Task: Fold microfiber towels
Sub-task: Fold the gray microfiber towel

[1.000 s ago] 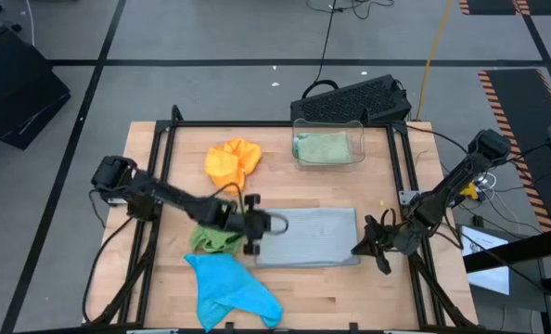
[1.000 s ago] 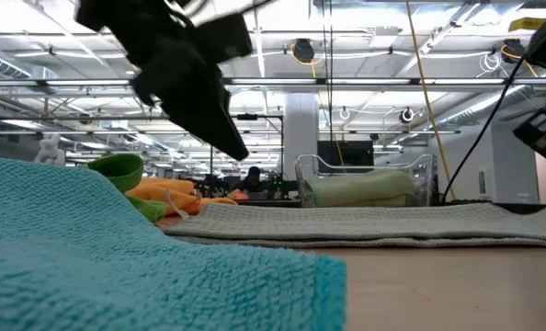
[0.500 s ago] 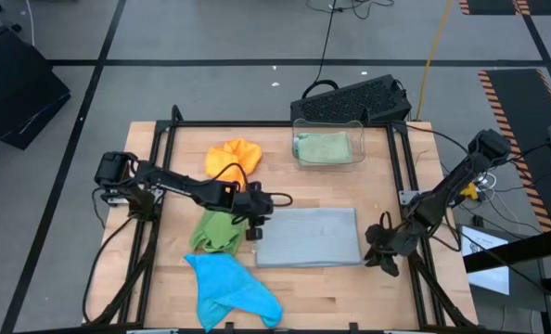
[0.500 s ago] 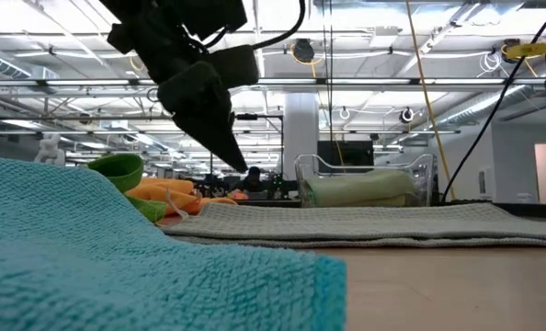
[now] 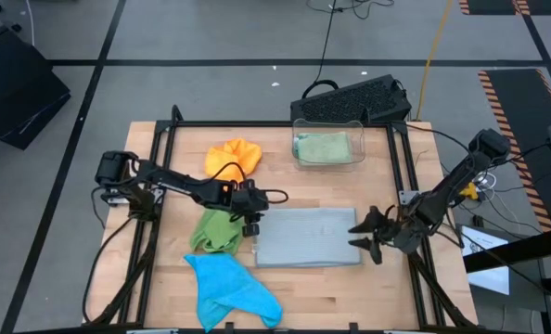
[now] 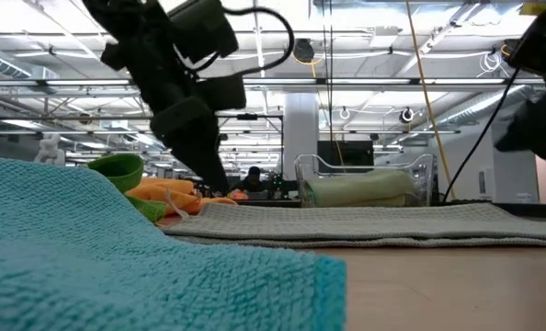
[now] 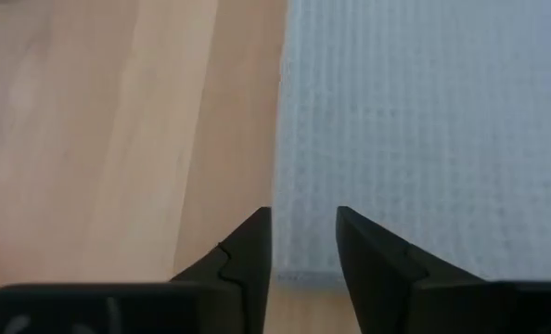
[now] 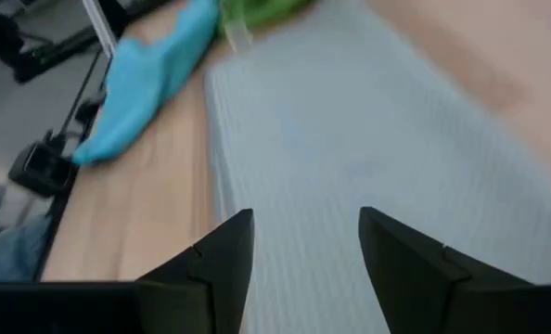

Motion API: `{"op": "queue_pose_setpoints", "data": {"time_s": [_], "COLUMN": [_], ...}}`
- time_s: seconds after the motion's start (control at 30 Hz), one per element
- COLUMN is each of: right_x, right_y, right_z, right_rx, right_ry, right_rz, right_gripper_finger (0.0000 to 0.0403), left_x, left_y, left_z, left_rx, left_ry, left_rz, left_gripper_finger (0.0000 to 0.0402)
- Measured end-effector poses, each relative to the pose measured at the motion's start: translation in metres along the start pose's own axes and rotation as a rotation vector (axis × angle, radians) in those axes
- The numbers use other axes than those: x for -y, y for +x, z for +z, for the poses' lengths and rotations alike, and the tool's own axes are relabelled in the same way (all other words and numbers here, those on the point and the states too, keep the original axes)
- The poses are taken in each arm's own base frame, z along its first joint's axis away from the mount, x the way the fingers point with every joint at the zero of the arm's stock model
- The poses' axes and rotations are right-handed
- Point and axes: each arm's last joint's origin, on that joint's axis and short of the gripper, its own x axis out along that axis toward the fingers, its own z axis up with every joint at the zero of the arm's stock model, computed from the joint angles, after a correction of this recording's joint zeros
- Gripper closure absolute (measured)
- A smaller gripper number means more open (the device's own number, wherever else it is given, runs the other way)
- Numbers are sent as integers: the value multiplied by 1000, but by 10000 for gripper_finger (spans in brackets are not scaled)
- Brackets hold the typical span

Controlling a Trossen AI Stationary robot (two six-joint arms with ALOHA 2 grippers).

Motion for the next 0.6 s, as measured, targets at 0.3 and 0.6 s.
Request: {"op": "queue_pose_setpoints", "data": {"time_s": [0.3, 0.6], "right_x": [-15, -5], "right_y": [23, 60], "right_z": [11, 15], "right_rx": [176, 204], "right_ry": [-213, -298], "right_rz": [17, -45], "right_gripper_finger": [227, 227], "left_x": [-14, -26], "left_y": [9, 12], "left_z": [-13, -20], "left_rx": [20, 14], "left_ry": [-31, -53], "left_rz": [-93, -135], "left_gripper_finger": [189, 244]}}
